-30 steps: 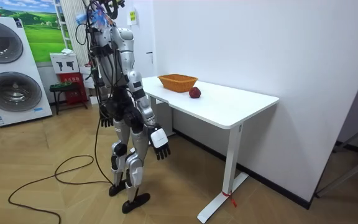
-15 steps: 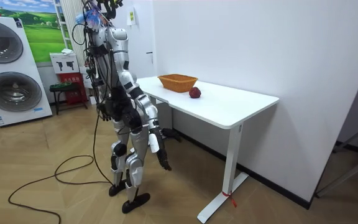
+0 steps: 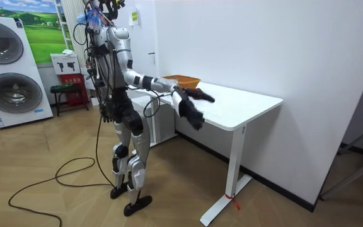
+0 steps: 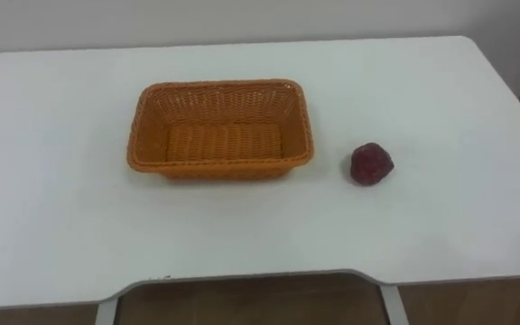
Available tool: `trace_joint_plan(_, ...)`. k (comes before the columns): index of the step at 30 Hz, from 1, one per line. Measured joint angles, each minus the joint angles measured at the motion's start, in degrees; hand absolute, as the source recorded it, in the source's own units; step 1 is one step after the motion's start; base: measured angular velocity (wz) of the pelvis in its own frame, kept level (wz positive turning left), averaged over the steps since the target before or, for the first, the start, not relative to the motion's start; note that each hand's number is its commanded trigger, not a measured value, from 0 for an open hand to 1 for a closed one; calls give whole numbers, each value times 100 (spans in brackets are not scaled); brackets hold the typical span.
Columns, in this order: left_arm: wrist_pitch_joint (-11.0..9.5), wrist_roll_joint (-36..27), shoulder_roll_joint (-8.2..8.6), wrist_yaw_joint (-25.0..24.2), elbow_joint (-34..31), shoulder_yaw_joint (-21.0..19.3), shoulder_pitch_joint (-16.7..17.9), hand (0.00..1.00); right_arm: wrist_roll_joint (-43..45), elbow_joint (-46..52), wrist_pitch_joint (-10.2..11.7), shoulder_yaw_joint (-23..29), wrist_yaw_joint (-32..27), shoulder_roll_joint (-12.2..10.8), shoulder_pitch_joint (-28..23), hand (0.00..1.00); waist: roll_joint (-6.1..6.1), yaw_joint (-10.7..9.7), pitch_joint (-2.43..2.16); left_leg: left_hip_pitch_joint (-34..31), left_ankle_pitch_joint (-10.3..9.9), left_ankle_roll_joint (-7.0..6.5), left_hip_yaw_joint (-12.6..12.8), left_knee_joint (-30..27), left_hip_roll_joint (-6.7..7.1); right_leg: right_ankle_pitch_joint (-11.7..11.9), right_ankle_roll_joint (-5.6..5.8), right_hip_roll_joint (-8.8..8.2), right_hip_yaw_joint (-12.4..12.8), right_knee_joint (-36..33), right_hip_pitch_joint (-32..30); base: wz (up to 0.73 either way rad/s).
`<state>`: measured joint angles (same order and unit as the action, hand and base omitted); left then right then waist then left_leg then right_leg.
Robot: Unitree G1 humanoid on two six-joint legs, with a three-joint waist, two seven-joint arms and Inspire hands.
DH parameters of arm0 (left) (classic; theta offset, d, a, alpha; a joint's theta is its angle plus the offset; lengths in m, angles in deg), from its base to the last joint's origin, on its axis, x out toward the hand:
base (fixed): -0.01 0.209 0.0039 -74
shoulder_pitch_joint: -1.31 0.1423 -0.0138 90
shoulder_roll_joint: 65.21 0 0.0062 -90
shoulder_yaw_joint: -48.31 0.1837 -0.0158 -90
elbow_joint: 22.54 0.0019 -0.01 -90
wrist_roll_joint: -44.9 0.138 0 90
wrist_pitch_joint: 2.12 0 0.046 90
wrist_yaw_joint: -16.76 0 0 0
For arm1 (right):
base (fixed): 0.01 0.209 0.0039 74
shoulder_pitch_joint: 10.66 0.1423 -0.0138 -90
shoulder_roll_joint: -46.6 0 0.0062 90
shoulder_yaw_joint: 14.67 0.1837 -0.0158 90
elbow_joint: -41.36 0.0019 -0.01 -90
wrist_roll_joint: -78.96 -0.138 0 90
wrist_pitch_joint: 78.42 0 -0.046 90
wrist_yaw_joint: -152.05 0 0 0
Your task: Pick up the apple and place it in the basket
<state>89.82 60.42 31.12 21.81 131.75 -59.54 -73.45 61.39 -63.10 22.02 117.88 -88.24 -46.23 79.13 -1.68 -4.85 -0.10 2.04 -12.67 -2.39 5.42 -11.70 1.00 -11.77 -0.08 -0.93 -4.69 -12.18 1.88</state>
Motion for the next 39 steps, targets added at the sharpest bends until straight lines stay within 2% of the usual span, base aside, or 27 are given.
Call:
trace_joint_plan(4,-36,30,-13,54,89,402,-2,0,1490,793,76,-722,-128,29,-170,0,27,210,0,60,-1,2,42,0,-18,20,-19,10,1,36,10,-3)
trace_joint_plan(8,-98,-17,-12,77,95,628,0,0,1929,1171,142,-1409,1,29,-264,0,77,375,6,69,2,5,56,31,-25,21,-19,9,2,33,2,0)
trace_joint_plan(10,-171,-24,-11,80,102,680,2,0,2010,1196,213,-1843,298,29,-328,0,60,480,18,69,2,6,56,31,-28,21,-20,8,-7,25,6,2)
trace_joint_plan(11,-203,-23,-5,69,99,714,-2,0,2019,1169,224,-2059,502,27,-372,0,82,525,8,69,2,6,55,31,-32,21,-20,6,-13,39,8,0)
trace_joint_plan(16,-226,-24,-2,-80,98,753,8,0,2030,1016,214,-2789,1480,17,-493,0,71,554,19,43,2,6,-6,31,-37,22,-22,-4,-47,48,16,4)
trace_joint_plan(31,-226,-4,-6,-256,91,755,-2,0,2032,808,211,-3450,2925,16,-590,0,85,640,13,34,2,6,13,30,-59,27,-24,-5,-62,45,20,0)
trace_joint_plan(39,-225,-10,-11,-308,89,755,-47,0,2034,526,187,-3469,3486,16,-593,0,79,655,7,18,2,6,9,29,-59,29,-25,-7,-60,47,18,0)
